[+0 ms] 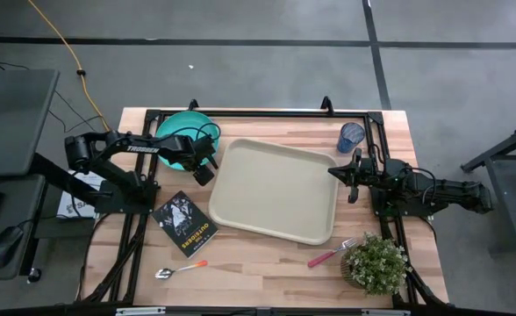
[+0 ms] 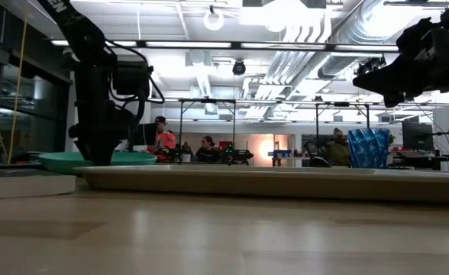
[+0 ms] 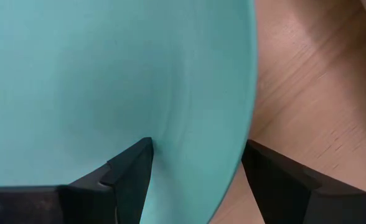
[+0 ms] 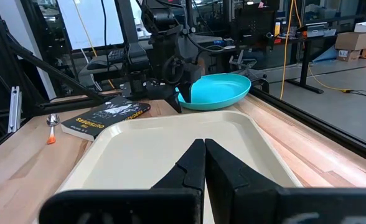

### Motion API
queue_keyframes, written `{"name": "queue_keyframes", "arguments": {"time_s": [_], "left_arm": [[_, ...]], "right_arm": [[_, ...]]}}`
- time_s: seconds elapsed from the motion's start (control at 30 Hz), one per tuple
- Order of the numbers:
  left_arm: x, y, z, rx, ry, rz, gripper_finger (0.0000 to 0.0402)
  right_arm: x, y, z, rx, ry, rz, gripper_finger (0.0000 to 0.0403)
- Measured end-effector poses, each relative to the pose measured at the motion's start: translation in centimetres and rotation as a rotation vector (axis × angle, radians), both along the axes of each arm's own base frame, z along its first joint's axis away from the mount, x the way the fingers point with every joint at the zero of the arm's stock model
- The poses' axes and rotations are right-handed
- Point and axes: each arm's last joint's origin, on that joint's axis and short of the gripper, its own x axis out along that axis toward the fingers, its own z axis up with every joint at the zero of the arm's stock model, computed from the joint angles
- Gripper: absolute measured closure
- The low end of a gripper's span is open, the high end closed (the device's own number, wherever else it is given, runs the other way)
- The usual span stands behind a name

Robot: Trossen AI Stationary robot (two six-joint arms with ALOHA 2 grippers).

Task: Pick and place plate/cup/fork/spoon on tray
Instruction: Put the blue plate on the gray serving tray

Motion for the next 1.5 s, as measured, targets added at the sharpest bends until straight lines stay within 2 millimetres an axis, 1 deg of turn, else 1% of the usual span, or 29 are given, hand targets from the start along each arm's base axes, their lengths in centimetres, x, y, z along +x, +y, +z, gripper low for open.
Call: {"name": "queue_keyframes", "arguments": {"time_s": [0.4,0.53,0.7,1.07,1.5], "left_arm": [[-0.02,0.0,-0.04,0.002,0.005,-0.017,0.017],[-0.02,-0.01,-0.05,0.001,0.006,-0.016,0.018],[0.06,0.02,-0.02,-0.002,0.002,-0.016,0.0209],[0.47,0.31,0.37,0.012,-0.007,-0.017,0.0288],[0.28,0.49,0.48,0.077,0.047,-0.024,0.0371]], "right_arm": [[0.0,0.0,0.0,0.0,0.0,-0.001,0.0403],[0.0,0.0,0.0,0.0,0.0,0.0,0.0403],[0.0,0.0,0.0,0.0,0.0,0.0,0.0403],[0.0,0.0,0.0,0.0,0.0,0.0,0.0403],[0.0,0.0,0.0,0.0,0.0,-0.001,0.0403]]}}
